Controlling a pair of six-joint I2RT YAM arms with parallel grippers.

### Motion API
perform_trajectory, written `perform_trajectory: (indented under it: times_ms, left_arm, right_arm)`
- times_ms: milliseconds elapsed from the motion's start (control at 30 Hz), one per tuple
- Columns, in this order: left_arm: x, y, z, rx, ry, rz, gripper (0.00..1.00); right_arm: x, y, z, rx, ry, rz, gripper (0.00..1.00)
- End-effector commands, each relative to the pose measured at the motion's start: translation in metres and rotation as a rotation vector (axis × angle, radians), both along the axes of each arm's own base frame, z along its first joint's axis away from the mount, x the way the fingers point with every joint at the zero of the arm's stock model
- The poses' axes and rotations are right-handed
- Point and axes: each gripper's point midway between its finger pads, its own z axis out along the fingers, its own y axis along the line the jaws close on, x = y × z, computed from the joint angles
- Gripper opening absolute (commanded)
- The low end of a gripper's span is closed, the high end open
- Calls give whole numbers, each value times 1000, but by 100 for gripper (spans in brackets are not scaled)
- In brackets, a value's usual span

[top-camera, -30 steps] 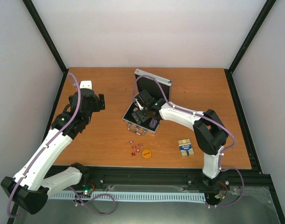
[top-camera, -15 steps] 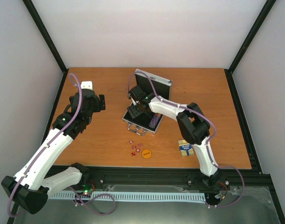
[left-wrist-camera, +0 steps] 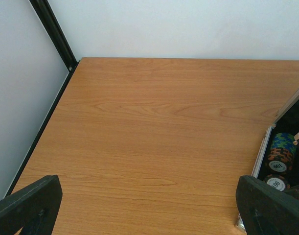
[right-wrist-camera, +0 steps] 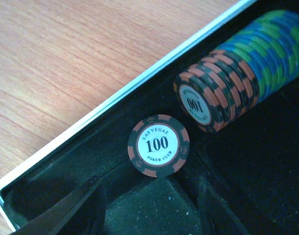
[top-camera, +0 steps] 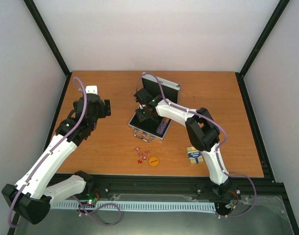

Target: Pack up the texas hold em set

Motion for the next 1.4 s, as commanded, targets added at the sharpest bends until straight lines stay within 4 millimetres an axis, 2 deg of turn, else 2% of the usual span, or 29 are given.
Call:
perform_trajectory:
  times_ms: [0,167,367,700,1033,1233,1367]
  left_arm:
    - [3,1,5,-8,-20,9,100]
    - [2,1,6,-9,-20,6,100]
    - [2,2,6,-6,-20,7,100]
    - [3,0,5,-5,-15,4,100]
    - [3,1,4,-3,-14,7,100]
    - [3,2,3,1,-11,9,100]
    - [3,1,2,1,-8,7,100]
  right_arm:
    - [-3,-4,-7,26,52,-79,52]
    - [-8,-2,-20,55,102,-96,51]
    - [-2,-7,-29,63,112,-136,50]
    - [10,-6,-31,119,121,-156,43]
    - [7,2,-37,166,161,-158,40]
    - [11,1,-40,169,157,-175,30]
    - [13,-1,-39,162,146,-182,17]
